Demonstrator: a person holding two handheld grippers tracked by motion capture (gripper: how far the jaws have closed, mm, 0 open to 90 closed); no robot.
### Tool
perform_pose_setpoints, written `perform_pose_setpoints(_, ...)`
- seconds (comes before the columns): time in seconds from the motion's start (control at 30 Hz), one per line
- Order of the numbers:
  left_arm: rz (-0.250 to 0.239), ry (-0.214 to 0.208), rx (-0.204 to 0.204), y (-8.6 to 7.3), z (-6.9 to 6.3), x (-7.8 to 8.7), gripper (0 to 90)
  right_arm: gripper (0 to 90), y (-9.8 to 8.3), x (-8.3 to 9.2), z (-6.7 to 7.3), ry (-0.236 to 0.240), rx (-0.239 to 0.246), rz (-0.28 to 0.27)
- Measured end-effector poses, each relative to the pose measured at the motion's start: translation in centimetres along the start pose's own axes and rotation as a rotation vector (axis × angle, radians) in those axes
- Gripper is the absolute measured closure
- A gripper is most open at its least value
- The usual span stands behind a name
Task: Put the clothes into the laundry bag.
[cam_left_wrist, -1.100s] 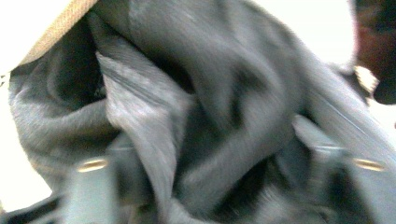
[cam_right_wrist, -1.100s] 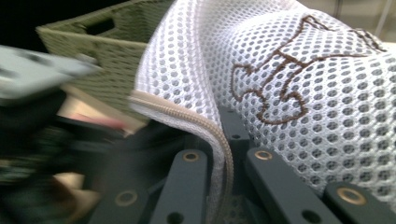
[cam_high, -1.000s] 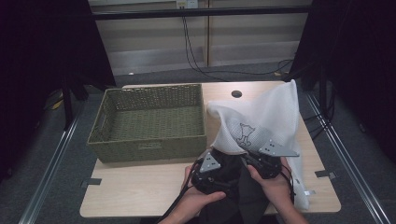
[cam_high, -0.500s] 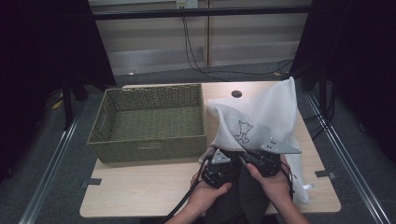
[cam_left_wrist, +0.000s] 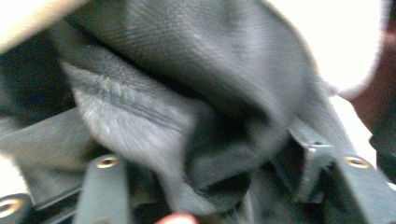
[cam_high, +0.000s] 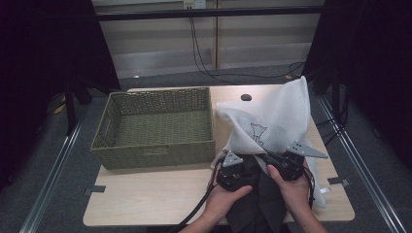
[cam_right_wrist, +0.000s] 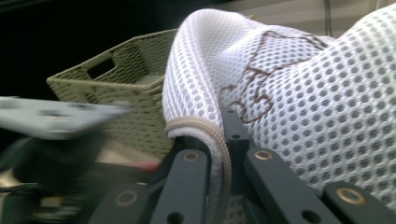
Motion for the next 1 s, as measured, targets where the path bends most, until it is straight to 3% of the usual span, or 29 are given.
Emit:
perform_pose_setpoints(0.07,-0.005,0.017,-0.022,0.0,0.0,1.7,32.4,88.9,-0.1,0.0,-0.4,-0.002,0.020,0.007)
perform_pose_setpoints(0.17,0.037,0.006,-0.054,-0.6,-0.6,3.3,26.0,88.9,-0.1,-0.2,-0.2,0.004,0.014,0.010)
perform_pose_setpoints(0.23,0.114,-0.002,-0.076,-1.8,-1.4,3.9,22.2,88.9,-0.2,-0.3,-0.2,0.009,0.022,0.014)
perform_pose_setpoints(0.33,0.232,-0.013,-0.115,-3.4,-2.4,3.4,16.8,88.9,-0.3,-0.4,-0.4,0.010,0.014,0.016)
perform_pose_setpoints(0.4,0.252,0.054,-0.209,-3.8,-3.1,2.7,20.8,88.9,-0.6,-0.6,-0.3,0.018,0.002,0.026)
perform_pose_setpoints(0.43,0.257,0.101,-0.243,-3.6,-3.1,2.5,34.6,88.8,-0.7,-0.7,-0.3,0.022,0.015,0.032)
perform_pose_setpoints(0.47,0.248,0.108,-0.222,-3.5,-3.1,2.3,50.8,88.9,-0.7,-0.7,0.0,0.029,0.013,0.036)
perform_pose_setpoints(0.53,0.245,0.092,-0.171,-3.1,-2.6,1.9,73.9,88.9,-0.7,-0.8,0.1,0.036,0.026,0.040)
perform_pose_setpoints(0.57,0.199,0.065,-0.096,-2.6,-2.1,1.7,78.5,88.9,-0.6,-0.7,0.2,0.040,0.025,0.040)
perform_pose_setpoints(0.6,0.152,0.047,-0.061,-2.2,-2.0,1.6,84.2,88.9,-0.3,-0.7,0.4,0.050,0.029,0.040)
perform_pose_setpoints(0.7,-0.070,-0.010,0.010,0.7,-2.2,1.8,85.6,88.9,0.7,-0.2,1.4,0.073,0.041,0.022)
perform_pose_setpoints(0.77,-0.182,-0.044,0.092,2.2,-1.9,1.3,85.5,88.9,1.8,0.4,2.4,0.077,0.077,-0.004)
perform_pose_setpoints(0.83,-0.169,-0.023,0.094,2.3,-1.5,-0.1,85.2,89.0,2.5,1.0,2.8,0.078,0.074,-0.027)
perform_pose_setpoints(0.9,-0.098,0.052,0.071,1.1,-1.1,-1.8,84.6,89.0,2.4,1.2,2.5,0.064,0.044,-0.022)
perform_pose_setpoints(0.93,-0.041,0.061,0.081,0.3,-0.9,-2.6,83.8,89.0,2.2,1.2,2.4,0.057,0.033,-0.019)
perform_pose_setpoints(1.0,0.073,0.021,0.155,-1.3,-0.5,-3.4,78.0,89.0,1.6,1.1,1.7,0.042,0.015,-0.014)
Point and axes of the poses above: each handheld gripper's, and its own axes: x roughly backward along the jaws, y roughly out of its top, z roughly to its left, the point moved 3 cm from there along -x, roughly forward along the jaws, and after that the axes turned 9 degrees about -z, right-handed, at the moved point
